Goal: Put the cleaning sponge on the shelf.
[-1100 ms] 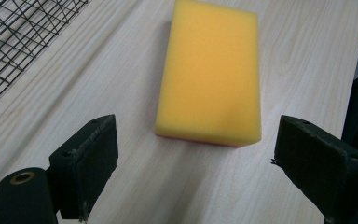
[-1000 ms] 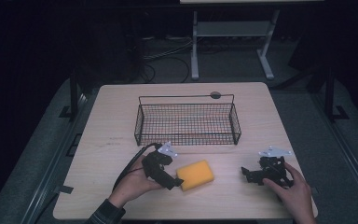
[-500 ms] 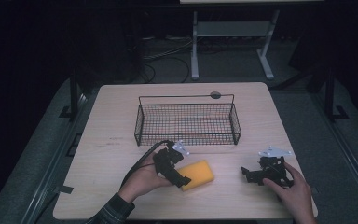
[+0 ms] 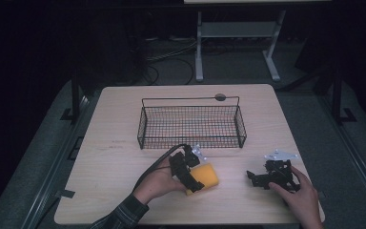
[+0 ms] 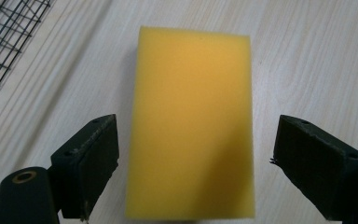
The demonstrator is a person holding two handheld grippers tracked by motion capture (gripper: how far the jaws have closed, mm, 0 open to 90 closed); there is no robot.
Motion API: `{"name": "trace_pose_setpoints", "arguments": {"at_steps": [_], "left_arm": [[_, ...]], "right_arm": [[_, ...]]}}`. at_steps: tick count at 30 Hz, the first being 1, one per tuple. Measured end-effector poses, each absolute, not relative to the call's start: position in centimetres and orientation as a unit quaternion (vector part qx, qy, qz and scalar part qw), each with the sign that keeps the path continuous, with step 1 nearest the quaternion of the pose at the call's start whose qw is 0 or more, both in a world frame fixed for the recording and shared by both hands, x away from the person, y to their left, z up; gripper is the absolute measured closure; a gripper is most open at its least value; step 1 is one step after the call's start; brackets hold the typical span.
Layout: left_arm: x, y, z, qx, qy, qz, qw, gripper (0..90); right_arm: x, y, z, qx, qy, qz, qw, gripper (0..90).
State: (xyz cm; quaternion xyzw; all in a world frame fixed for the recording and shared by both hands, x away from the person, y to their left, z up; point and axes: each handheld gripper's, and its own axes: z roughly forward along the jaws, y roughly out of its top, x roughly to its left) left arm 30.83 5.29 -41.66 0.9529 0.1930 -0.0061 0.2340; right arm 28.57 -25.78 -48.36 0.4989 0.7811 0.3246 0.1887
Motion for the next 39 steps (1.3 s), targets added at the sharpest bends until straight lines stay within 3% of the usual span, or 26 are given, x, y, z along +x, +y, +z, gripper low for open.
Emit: {"name": "trace_pose_setpoints", "arguments": {"at_steps": [39], "left_arm": [[31.3,2.0,-44.6,0.973,0.173,0.016,0.149,15.2]], "right_arm": [[28.6,-25.8,-48.4,0.499,0.781,0.324,0.189,0.0]]}}
